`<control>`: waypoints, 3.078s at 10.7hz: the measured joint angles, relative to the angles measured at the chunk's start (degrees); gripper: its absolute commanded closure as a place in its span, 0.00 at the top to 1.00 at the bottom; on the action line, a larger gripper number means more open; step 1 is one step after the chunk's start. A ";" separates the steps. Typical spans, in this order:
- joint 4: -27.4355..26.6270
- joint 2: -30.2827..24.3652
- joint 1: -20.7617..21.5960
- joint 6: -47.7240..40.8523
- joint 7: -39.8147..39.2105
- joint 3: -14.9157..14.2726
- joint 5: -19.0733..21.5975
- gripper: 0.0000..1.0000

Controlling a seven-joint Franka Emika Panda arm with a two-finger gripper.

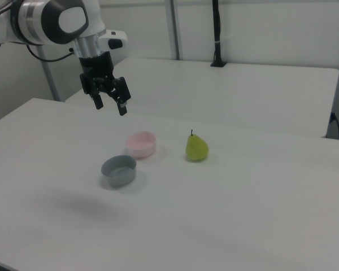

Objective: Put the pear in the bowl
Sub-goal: 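Move the open gripper down toward the green pear, then close the gripper around the green pear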

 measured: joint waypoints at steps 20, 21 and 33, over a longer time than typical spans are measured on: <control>3.41 23.65 -7.17 36.79 -0.72 -0.79 -0.43 1.00; 3.46 25.64 -7.64 40.14 -0.72 -0.79 -0.43 1.00; 4.38 37.19 -8.87 61.19 0.05 -0.78 -0.40 0.65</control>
